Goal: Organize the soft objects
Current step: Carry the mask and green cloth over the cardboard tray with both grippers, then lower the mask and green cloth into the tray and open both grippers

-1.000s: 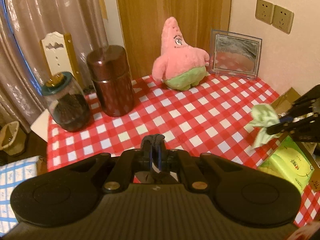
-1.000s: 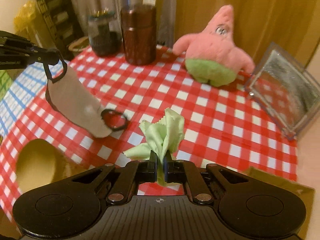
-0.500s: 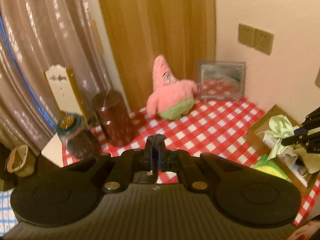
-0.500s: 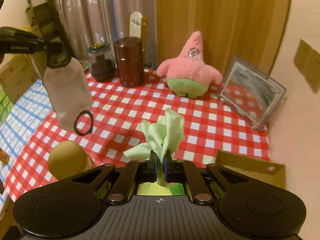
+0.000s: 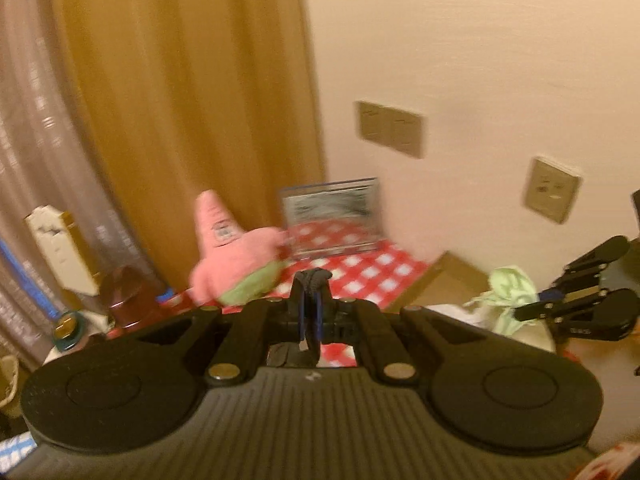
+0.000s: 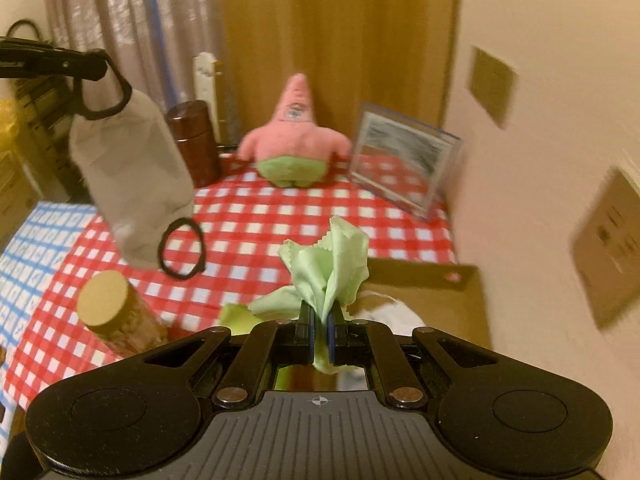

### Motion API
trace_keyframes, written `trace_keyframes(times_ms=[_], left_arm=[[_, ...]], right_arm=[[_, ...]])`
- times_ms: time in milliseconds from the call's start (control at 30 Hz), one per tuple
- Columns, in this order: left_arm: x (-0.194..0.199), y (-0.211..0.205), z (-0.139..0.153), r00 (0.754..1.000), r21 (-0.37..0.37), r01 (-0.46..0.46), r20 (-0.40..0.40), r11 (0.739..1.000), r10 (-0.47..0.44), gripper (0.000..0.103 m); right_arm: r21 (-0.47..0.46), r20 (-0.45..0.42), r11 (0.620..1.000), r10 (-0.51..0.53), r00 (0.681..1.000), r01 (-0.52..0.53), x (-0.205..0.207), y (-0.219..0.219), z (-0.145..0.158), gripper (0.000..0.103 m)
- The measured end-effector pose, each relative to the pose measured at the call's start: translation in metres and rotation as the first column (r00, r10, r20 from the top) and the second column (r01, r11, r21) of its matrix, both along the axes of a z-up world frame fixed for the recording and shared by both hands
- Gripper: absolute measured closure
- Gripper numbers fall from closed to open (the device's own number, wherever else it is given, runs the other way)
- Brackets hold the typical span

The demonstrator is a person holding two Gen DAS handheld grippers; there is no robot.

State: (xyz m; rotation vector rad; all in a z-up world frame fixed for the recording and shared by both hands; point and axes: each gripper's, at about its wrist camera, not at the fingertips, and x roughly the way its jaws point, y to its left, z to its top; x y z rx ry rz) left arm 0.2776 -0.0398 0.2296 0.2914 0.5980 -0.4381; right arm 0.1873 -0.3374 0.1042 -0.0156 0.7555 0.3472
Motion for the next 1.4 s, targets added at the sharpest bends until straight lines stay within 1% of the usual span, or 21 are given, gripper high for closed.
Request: trace_keyframes(times_ms=[167,267,333,500,600,667,800,900,967,1033,1100,1200,1267,1300,1333,1400], left_arm=[[-0.013,-0.059,-0.001,0.995,0.000,0.104,-0.007,0.995,-0.104,0.098],[-0.020,-0.095,-0.005,0.987,0.009,0.161,-0.006,0.987,-0.161,0.098],[-0.023,-0.114,-0.009,0.982,0.001,0.190,-0.011,0.982,-0.190,0.098],[-0.023,-0.162,-0.026,0.967,-0.016,0.251,-0.033,0.968,-0.251,0.098],[-0.016,-0.185,-0.042,0.961,-0.023,0.272,-0.037,0.962,-0.273,0.098],[-0.009,-0.197,-0.058,0.960,-0.025,0.275,-0.052,0.961,-0.276,0.098],[0.007,-0.218,-0.099,0.950,-0.029,0.287,-0.121,0.957,-0.289,0.098],[0.017,-0.229,-0.128,0.943,-0.003,0.297,-0.158,0.955,-0.294,0.098],[0.022,-0.234,-0.143,0.941,0.017,0.304,-0.165,0.953,-0.297,0.098],[0.029,-0.239,-0.152,0.939,0.025,0.309,-0.170,0.951,-0.300,0.098],[0.035,-0.243,-0.154,0.939,0.024,0.312,-0.161,0.950,-0.304,0.098],[0.041,-0.250,-0.147,0.941,0.014,0.324,-0.110,0.946,-0.321,0.098],[0.044,-0.251,-0.139,0.941,-0.012,0.328,-0.083,0.944,-0.328,0.089],[0.046,-0.252,-0.137,0.943,-0.022,0.325,-0.074,0.946,-0.325,0.082],[0.047,-0.253,-0.136,0.945,-0.027,0.317,-0.070,0.948,-0.319,0.074],[0.051,-0.254,-0.141,0.948,-0.013,0.305,-0.096,0.952,-0.304,0.072]], right_arm=[[0.007,-0.024,0.998,-0.062,0.998,0.062,-0.018,-0.032,-0.015,0.097],[0.008,-0.035,0.996,-0.087,0.996,0.088,-0.026,-0.049,-0.025,0.097],[0.001,-0.039,0.995,-0.102,0.994,0.102,-0.030,-0.058,-0.032,0.097],[-0.021,-0.036,0.992,-0.128,0.991,0.128,-0.036,-0.075,-0.047,0.097],[-0.028,-0.045,0.990,-0.142,0.989,0.141,-0.036,-0.082,-0.057,0.097],[-0.035,-0.052,0.989,-0.147,0.988,0.146,-0.036,-0.085,-0.065,0.097],[-0.054,-0.060,0.987,-0.158,0.986,0.155,-0.036,-0.090,-0.079,0.097],[-0.062,-0.062,0.985,-0.166,0.984,0.162,-0.032,-0.092,-0.089,0.097],[-0.056,-0.067,0.984,-0.173,0.983,0.170,-0.029,-0.094,-0.095,0.097],[-0.053,-0.069,0.983,-0.181,0.981,0.177,-0.021,-0.096,-0.100,0.097],[-0.045,-0.066,0.981,-0.194,0.979,0.191,-0.018,-0.097,-0.102,0.097],[-0.035,-0.057,0.978,-0.209,0.976,0.207,-0.012,-0.099,-0.104,0.097],[-0.027,-0.054,0.977,-0.215,0.975,0.213,-0.010,-0.099,-0.106,0.097],[-0.025,-0.053,0.976,-0.215,0.975,0.214,-0.009,-0.099,-0.107,0.097],[-0.023,-0.056,0.977,-0.214,0.975,0.213,-0.008,-0.098,-0.108,0.097],[-0.018,-0.060,0.978,-0.209,0.976,0.209,-0.007,-0.096,-0.110,0.097]])
